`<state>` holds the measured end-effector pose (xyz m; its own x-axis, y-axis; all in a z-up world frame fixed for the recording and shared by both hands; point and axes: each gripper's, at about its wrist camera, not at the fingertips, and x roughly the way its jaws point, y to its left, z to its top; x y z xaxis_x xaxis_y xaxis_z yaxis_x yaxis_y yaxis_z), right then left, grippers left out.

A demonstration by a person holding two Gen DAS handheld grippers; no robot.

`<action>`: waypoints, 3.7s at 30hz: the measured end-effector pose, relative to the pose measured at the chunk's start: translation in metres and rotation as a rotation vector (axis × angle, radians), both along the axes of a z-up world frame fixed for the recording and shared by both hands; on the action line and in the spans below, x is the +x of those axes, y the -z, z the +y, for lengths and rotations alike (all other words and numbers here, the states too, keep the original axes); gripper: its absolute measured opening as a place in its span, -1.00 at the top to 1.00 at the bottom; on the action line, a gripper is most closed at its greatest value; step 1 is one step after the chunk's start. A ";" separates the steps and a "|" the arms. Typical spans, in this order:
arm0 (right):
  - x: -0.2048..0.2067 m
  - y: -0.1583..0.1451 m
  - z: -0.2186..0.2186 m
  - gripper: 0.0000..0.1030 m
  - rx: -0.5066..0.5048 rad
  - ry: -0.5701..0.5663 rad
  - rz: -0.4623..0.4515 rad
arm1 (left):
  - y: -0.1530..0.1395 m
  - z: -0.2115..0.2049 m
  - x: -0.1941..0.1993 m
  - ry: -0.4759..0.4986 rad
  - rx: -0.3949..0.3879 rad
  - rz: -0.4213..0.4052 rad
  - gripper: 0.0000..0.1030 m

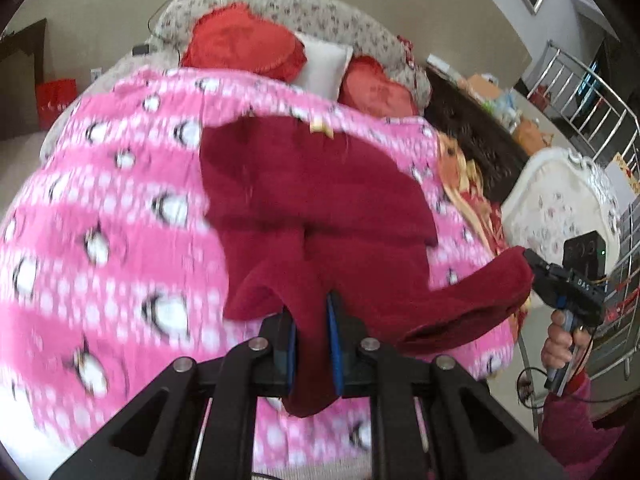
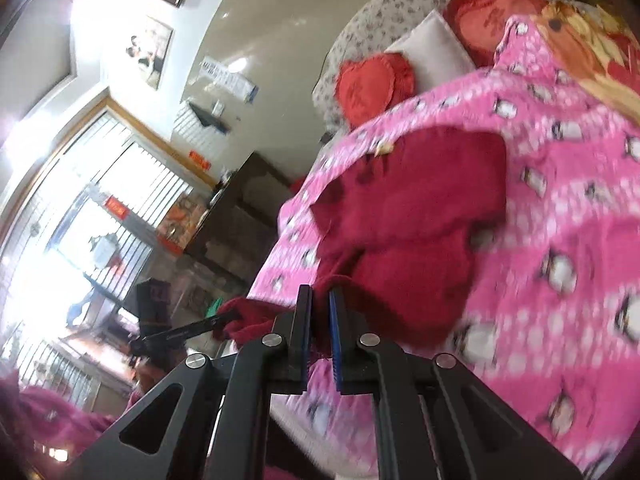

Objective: Fold small clothes

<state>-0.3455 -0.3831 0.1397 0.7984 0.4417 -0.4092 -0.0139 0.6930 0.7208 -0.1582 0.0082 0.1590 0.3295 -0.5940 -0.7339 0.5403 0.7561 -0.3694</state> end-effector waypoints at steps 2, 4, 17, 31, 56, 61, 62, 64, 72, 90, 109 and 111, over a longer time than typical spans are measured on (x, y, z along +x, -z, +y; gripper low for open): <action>0.019 -0.001 -0.013 1.00 0.014 0.017 -0.002 | -0.003 -0.012 0.022 -0.017 -0.021 -0.009 0.74; 0.041 -0.003 -0.022 1.00 -0.005 0.045 0.007 | -0.005 -0.022 0.044 -0.027 -0.036 -0.013 0.74; 0.170 0.019 -0.092 1.00 -0.028 0.147 0.113 | 0.025 -0.095 0.187 -0.098 0.012 0.011 0.74; 0.231 0.043 -0.146 0.59 -0.111 0.289 0.200 | 0.025 -0.093 0.238 -0.182 -0.018 -0.041 -0.62; 0.139 0.059 -0.037 0.61 -0.329 0.018 0.286 | 0.092 -0.031 0.138 -0.152 0.093 0.097 -0.65; 0.131 0.087 -0.028 0.65 -0.327 0.034 0.330 | 0.090 -0.032 0.118 -0.135 0.089 0.094 -0.65; 0.133 0.093 -0.029 0.76 -0.308 0.042 0.339 | 0.088 -0.031 0.115 -0.129 0.083 0.093 -0.65; 0.136 0.100 -0.029 1.00 -0.286 0.053 0.342 | 0.083 -0.030 0.110 -0.117 0.077 0.084 -0.65; 0.101 0.067 -0.057 1.00 -0.293 0.147 0.262 | 0.095 -0.035 0.099 -0.067 0.113 0.076 -0.65; 0.098 0.062 -0.057 1.00 -0.310 0.198 0.283 | 0.105 -0.029 0.104 0.054 0.169 0.079 0.81; 0.142 0.036 -0.054 1.00 -0.395 0.219 0.257 | 0.067 -0.055 0.133 -0.090 0.100 -0.018 0.10; 0.171 0.043 -0.052 1.00 -0.396 0.209 0.280 | 0.070 -0.071 0.149 -0.116 0.102 -0.020 0.09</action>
<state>-0.1740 -0.4350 0.0965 0.6892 0.0531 -0.7226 0.3095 0.8802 0.3598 -0.0092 -0.0625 0.0894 0.4067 -0.4739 -0.7810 0.4533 0.8469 -0.2778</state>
